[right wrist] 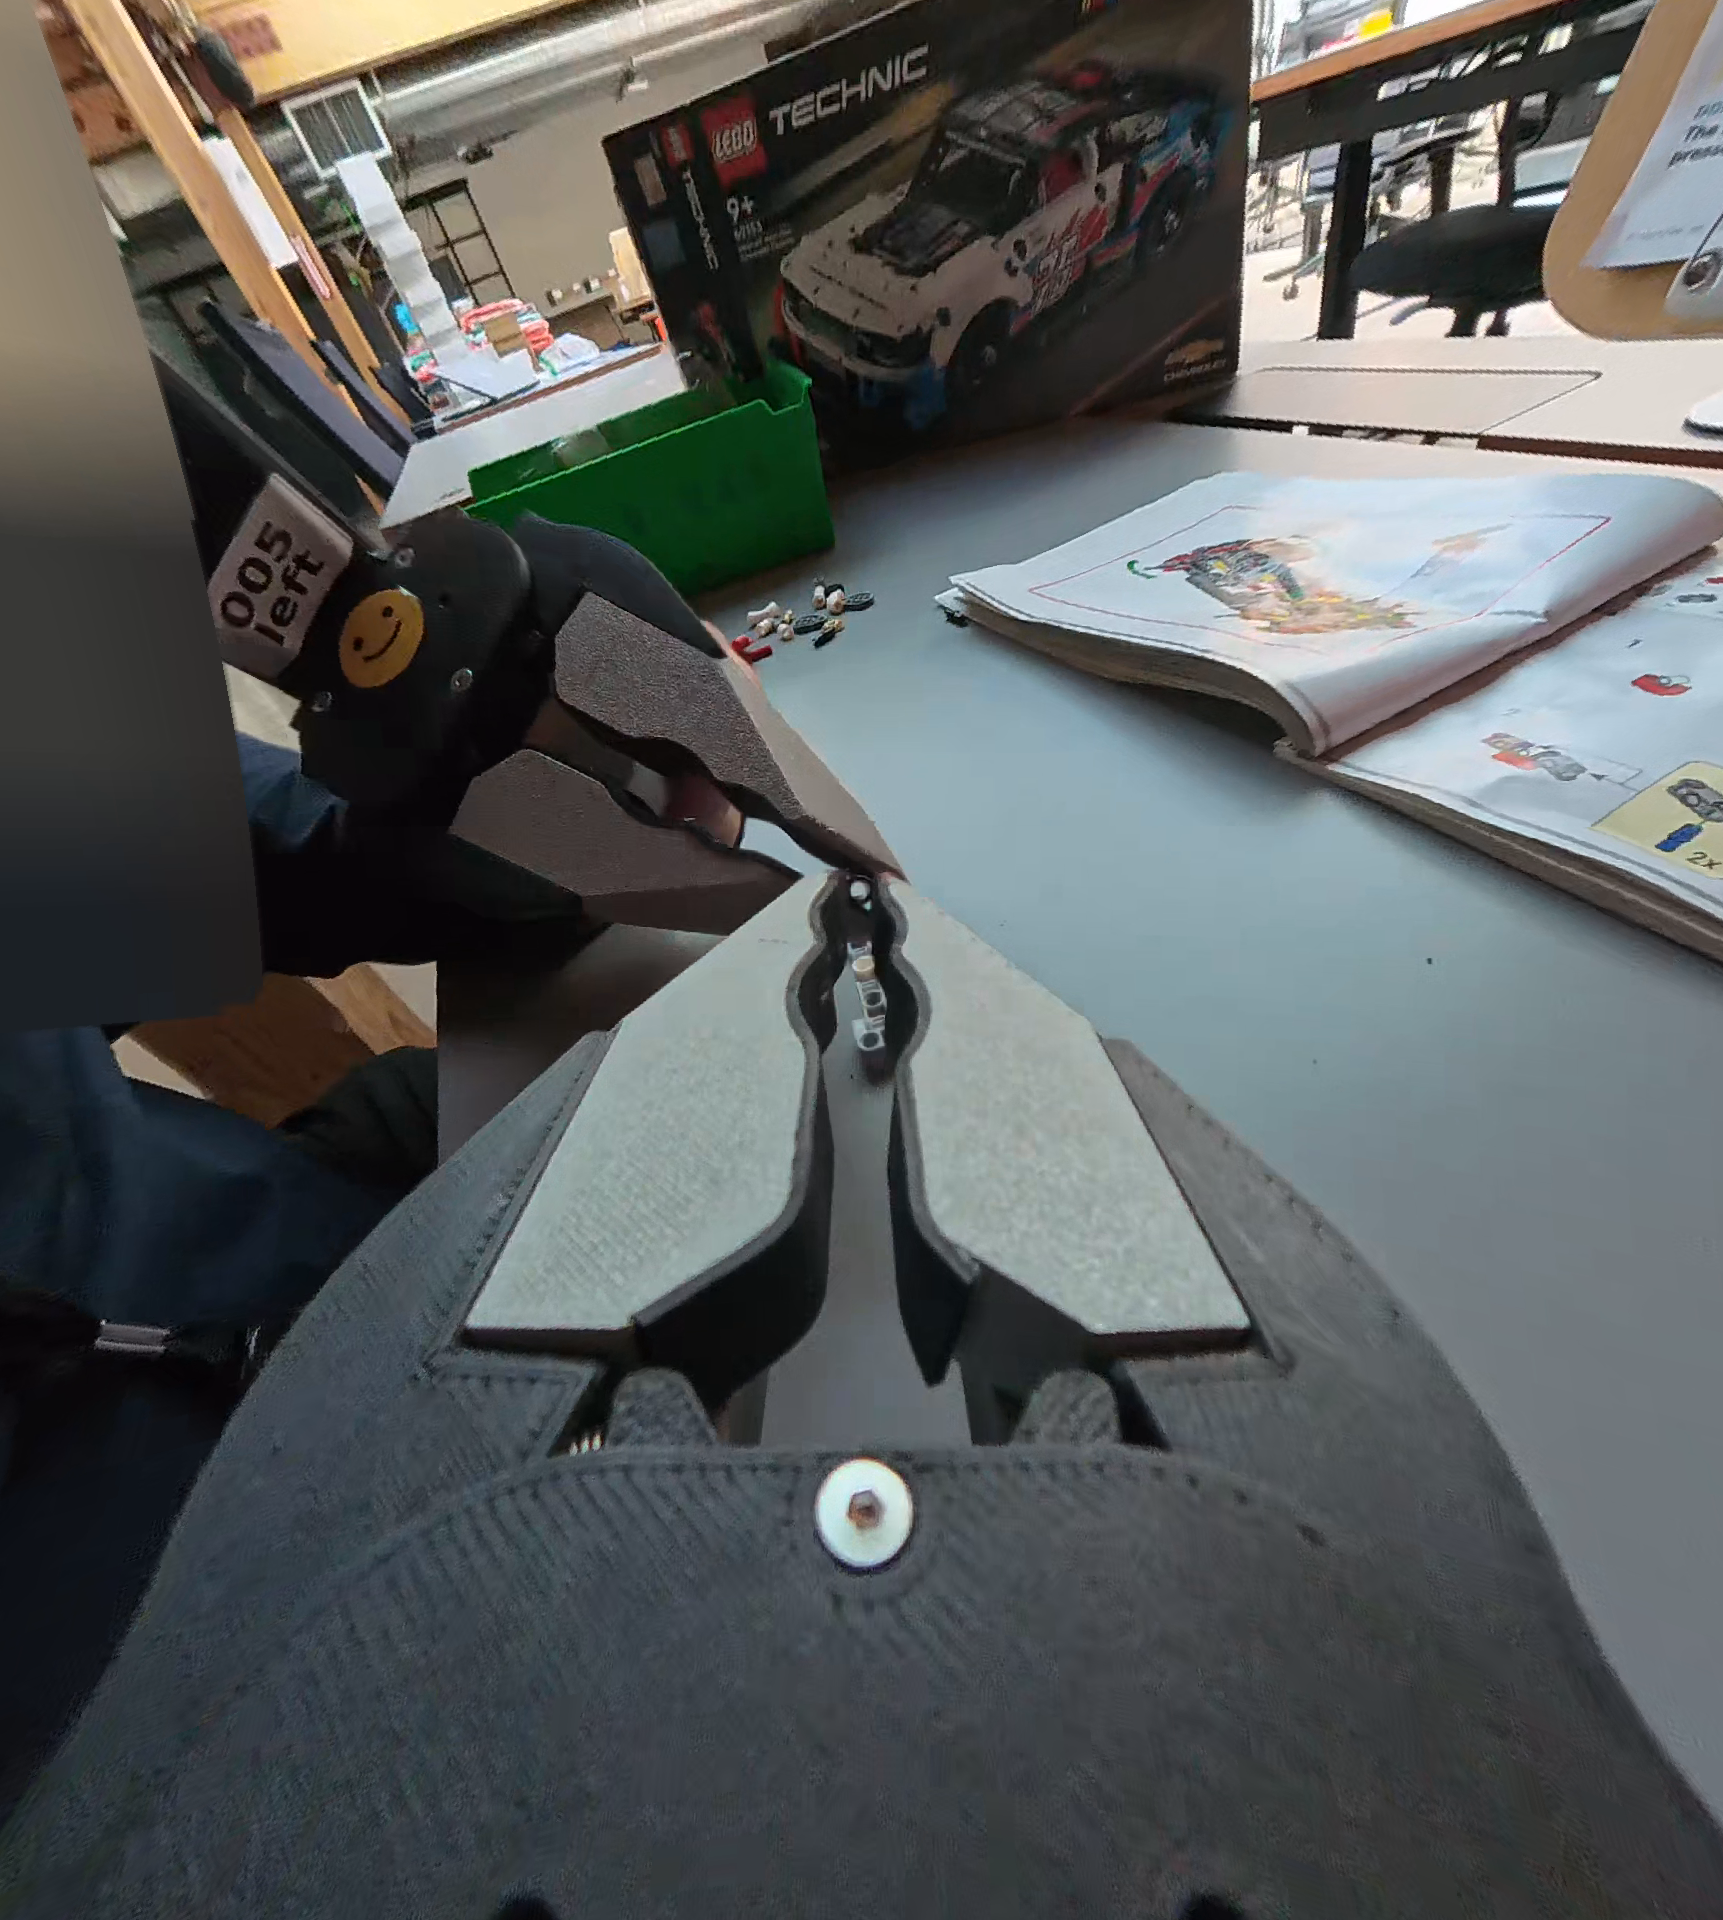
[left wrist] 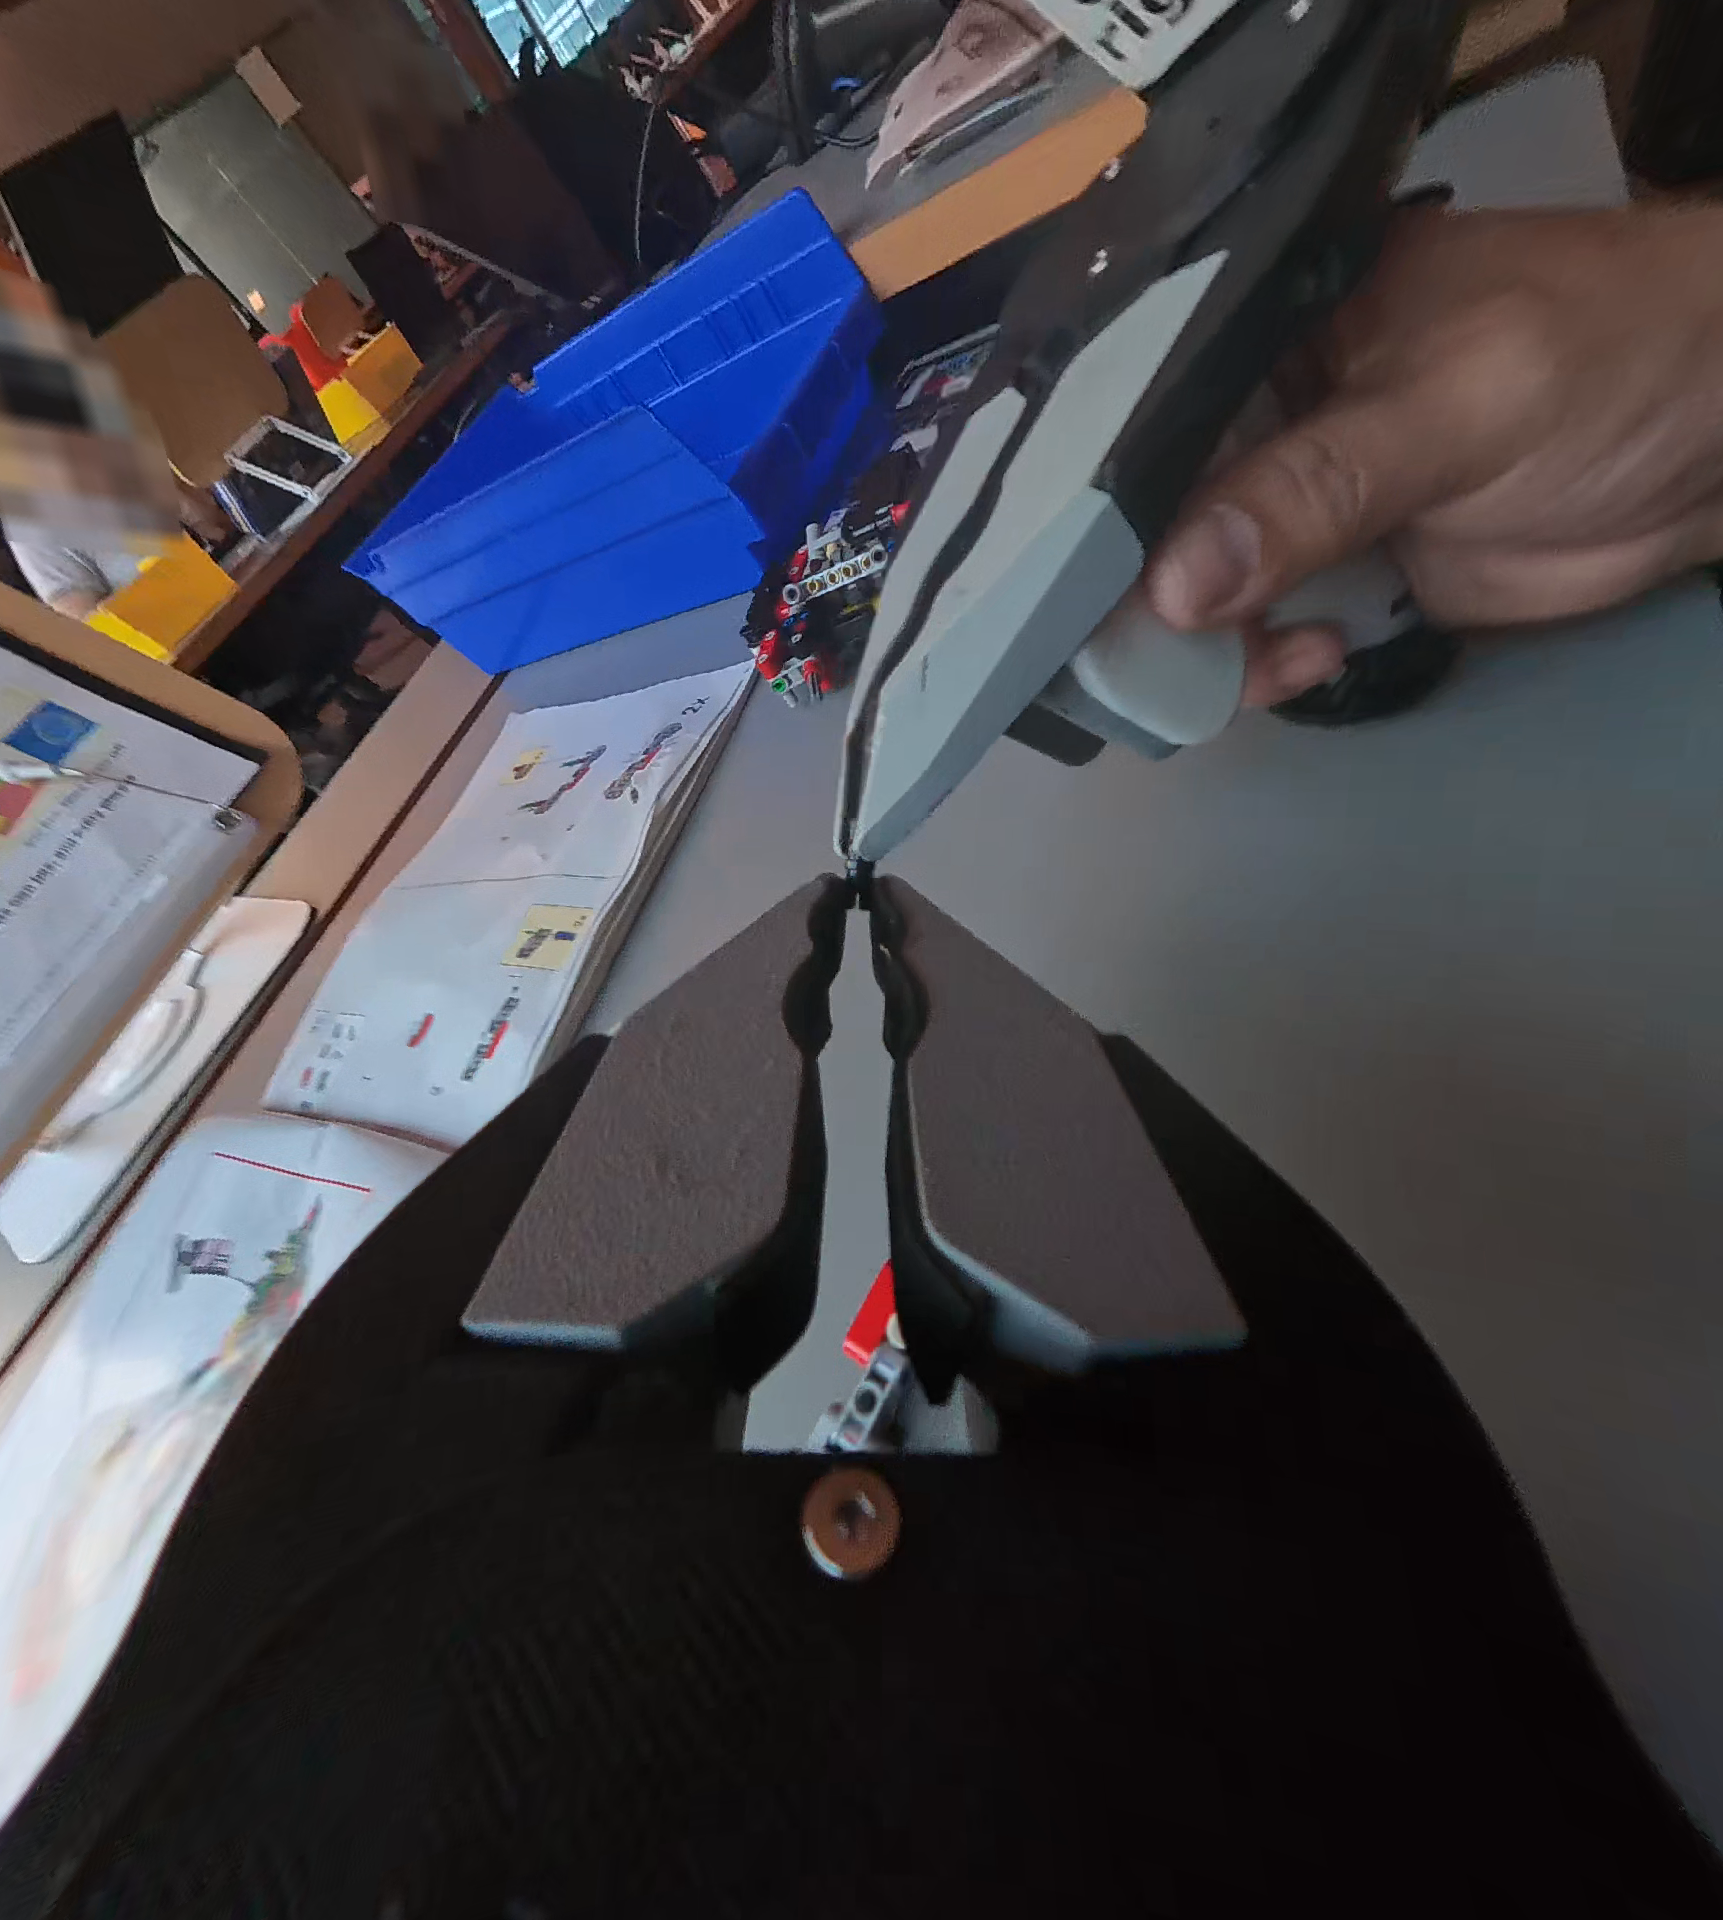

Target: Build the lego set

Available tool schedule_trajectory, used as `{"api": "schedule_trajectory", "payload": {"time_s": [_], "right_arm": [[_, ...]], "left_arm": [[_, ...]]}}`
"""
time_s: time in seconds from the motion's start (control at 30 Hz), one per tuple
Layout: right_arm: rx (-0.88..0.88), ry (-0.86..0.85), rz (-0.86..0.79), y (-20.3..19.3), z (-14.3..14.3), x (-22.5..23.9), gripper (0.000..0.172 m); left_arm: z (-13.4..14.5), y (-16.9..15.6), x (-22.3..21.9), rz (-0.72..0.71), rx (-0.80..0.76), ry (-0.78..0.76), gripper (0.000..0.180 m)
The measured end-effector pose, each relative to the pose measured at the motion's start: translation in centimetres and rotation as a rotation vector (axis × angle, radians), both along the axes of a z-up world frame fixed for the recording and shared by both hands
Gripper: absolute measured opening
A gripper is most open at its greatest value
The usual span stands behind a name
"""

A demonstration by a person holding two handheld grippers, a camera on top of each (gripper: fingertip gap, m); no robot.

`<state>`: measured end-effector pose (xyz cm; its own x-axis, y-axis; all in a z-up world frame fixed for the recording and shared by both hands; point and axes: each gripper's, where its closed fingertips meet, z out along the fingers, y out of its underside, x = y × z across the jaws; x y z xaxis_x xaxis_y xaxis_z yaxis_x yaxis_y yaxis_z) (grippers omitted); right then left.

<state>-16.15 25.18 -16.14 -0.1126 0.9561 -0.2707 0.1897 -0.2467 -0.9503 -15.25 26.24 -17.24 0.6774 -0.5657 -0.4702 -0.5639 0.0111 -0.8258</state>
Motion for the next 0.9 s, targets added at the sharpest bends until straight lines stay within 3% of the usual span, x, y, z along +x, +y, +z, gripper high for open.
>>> {"api": "schedule_trajectory", "payload": {"time_s": [0.27,0.9], "right_arm": [[0.037,0.025,0.022,0.3,0.2,0.4,0.001],[0.161,-0.097,0.098,-0.2,0.0,1.0,0.002]], "left_arm": [[0.2,0.2,0.7,-0.075,-0.108,-0.269,0.002],[-0.2,-0.4,1.1,-0.104,-0.062,-0.169,0.002]]}}
